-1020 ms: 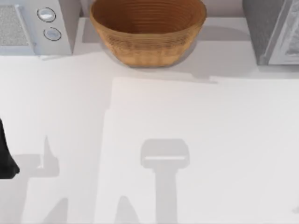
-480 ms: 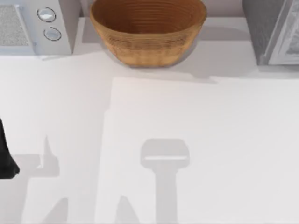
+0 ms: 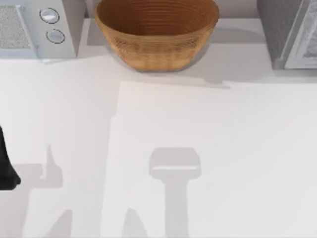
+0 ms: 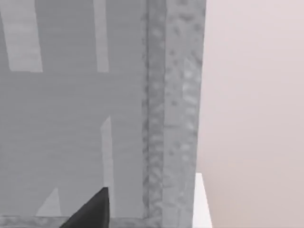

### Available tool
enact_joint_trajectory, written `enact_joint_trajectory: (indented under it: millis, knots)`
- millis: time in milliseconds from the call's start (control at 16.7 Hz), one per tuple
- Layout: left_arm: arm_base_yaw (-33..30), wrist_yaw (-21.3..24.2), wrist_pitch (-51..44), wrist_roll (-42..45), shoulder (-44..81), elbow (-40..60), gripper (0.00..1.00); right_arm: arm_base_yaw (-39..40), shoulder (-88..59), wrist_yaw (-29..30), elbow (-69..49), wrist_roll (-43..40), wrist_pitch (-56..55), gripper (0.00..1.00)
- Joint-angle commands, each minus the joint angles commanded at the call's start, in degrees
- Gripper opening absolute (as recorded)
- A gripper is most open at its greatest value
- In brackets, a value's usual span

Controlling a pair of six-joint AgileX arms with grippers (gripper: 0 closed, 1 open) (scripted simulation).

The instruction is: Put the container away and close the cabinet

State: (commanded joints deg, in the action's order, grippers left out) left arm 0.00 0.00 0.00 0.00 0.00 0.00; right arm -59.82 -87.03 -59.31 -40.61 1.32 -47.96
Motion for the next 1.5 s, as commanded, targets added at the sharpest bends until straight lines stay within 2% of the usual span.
enact_joint_trajectory:
  millis: [540,780,960,1320,1500]
  knots:
    - [0.00,0.00,0.00,0.00,0.00,0.00,1.00,-0.64,5.75,-0.62,-39.89,-0.25,48.42,1.00]
    - [0.00,0.00,0.00,0.00,0.00,0.00,1.00,-0.17,8.60,-0.24,-53.26,-0.13,64.03,1.00]
    - [0.00,0.00,0.00,0.00,0.00,0.00,1.00,0.14,10.06,0.03,-58.52,-0.10,69.60,1.00]
    - [0.00,0.00,0.00,0.00,0.00,0.00,1.00,0.00,10.19,0.05,-59.25,-0.09,70.13,1.00]
    - [0.00,0.00,0.00,0.00,0.00,0.00,1.00,3.41,10.38,3.61,-59.15,0.62,70.20,1.00]
